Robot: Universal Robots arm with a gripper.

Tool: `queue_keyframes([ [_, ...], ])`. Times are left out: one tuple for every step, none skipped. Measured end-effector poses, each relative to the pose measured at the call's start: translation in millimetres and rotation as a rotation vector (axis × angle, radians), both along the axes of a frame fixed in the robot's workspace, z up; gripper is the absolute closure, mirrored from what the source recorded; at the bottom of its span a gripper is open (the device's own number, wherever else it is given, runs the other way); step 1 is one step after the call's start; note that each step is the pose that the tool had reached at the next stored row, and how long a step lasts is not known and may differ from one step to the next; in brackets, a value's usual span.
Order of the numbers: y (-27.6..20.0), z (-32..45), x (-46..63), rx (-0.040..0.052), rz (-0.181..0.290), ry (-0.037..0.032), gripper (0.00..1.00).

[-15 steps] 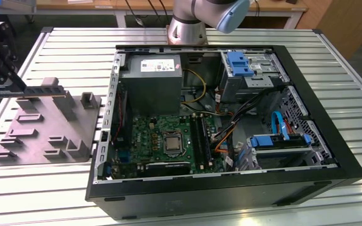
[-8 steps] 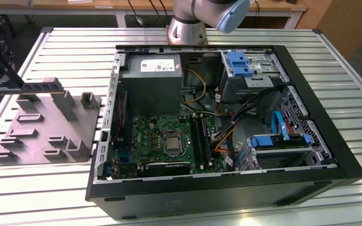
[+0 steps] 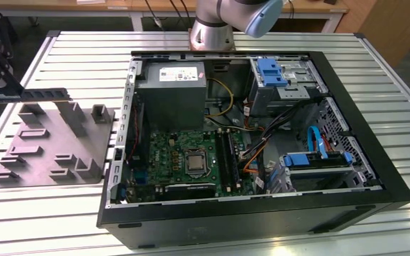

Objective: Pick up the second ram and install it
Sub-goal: 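Pick up the second ram and move it above second insertion slot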

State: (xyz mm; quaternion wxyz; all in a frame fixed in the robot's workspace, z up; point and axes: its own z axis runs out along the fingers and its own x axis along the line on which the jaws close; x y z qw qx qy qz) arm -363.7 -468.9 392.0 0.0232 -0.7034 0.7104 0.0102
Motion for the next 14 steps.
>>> queue_keyframes([
  [0.0, 0.1, 0.5, -0.0001, 0.0, 0.0, 0.89],
  [0.0, 0.2, 1.7, -0.0002, 0.0, 0.0003, 0.89],
  [0.0, 0.1, 3.8, -0.0001, 0.0, 0.0002, 0.89],
  [0.0, 0.1, 6.5, -0.0001, 0.0, 0.0001, 0.89],
  [0.0, 0.1, 9.8, -0.0001, 0.0, 0.0001, 0.89],
  [0.0, 0.0, 13.4, 0.0, 0.0, 0.0, 0.89],
  [0.0, 0.0, 17.1, 0.0, 0.0, 0.0, 0.89],
  [0.0, 0.0, 20.9, -0.0001, 0.0, 0.0, 0.89],
  [0.0, 0.1, 25.1, -0.0001, 0.0, 0.0001, 0.89],
  [0.0, 0.1, 29.6, -0.0001, 0.0, 0.0001, 0.89],
  [-0.1, 0.1, 34.5, -0.0001, 0.0, 0.0002, 0.89],
  [-0.1, 0.0, 39.0, -0.0001, 0.0, 0.0002, 0.89],
  [-0.2, 0.1, 43.5, -0.0001, 0.0, 0.0003, 0.89],
  [-0.2, 0.0, 48.0, -0.0001, 0.0, 0.0004, 0.89],
])
